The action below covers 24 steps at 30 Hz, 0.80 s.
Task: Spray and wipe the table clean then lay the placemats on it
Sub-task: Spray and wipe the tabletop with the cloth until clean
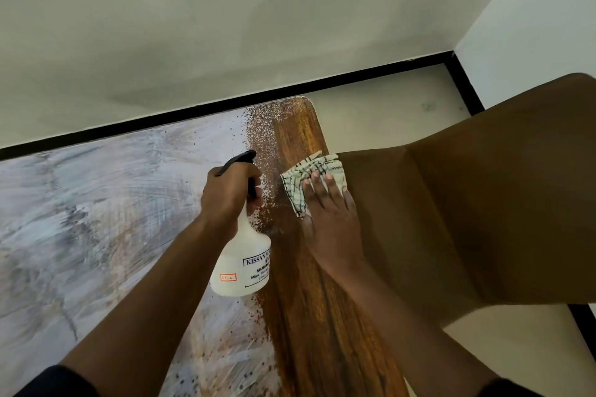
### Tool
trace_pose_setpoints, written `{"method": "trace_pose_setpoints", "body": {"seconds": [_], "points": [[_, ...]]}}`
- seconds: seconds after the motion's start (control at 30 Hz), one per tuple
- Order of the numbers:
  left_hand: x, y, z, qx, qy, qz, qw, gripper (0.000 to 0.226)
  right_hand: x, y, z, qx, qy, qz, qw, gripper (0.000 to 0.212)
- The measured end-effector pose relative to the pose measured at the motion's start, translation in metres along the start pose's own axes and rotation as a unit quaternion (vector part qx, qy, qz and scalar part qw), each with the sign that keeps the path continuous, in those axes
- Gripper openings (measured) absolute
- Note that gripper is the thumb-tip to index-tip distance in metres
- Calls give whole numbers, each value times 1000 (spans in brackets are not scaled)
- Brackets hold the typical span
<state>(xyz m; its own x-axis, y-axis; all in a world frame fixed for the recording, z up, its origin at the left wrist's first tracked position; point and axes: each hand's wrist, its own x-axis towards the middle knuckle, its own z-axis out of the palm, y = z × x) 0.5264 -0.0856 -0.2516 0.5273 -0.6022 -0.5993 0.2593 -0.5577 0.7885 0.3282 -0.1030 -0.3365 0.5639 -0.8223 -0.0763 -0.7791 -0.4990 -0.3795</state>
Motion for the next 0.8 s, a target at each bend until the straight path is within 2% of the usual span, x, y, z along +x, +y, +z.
{"method": "trace_pose_setpoints", "body": {"seconds": [0.1, 0.27, 0.47, 0.63, 0.8], "points": [[1, 2, 1, -24, 0, -11, 1000, 31, 22, 1, 3, -4, 0, -6, 1000, 64], [-1, 0, 1, -24, -6, -19, 1000, 46, 112, -1, -6, -27, -43, 3, 999, 62], [-18, 3, -3, -75, -5, -20, 997, 46, 191, -18, -22, -26, -60, 31, 997, 61], [-26, 2, -13, -80, -2, -9, 997, 46, 184, -15, -20, -29, -55, 30, 998, 60], [-26, -1, -17, -70, 8, -17, 997, 41, 105, -2, -6, -18, -19, 36, 999, 59]]}}
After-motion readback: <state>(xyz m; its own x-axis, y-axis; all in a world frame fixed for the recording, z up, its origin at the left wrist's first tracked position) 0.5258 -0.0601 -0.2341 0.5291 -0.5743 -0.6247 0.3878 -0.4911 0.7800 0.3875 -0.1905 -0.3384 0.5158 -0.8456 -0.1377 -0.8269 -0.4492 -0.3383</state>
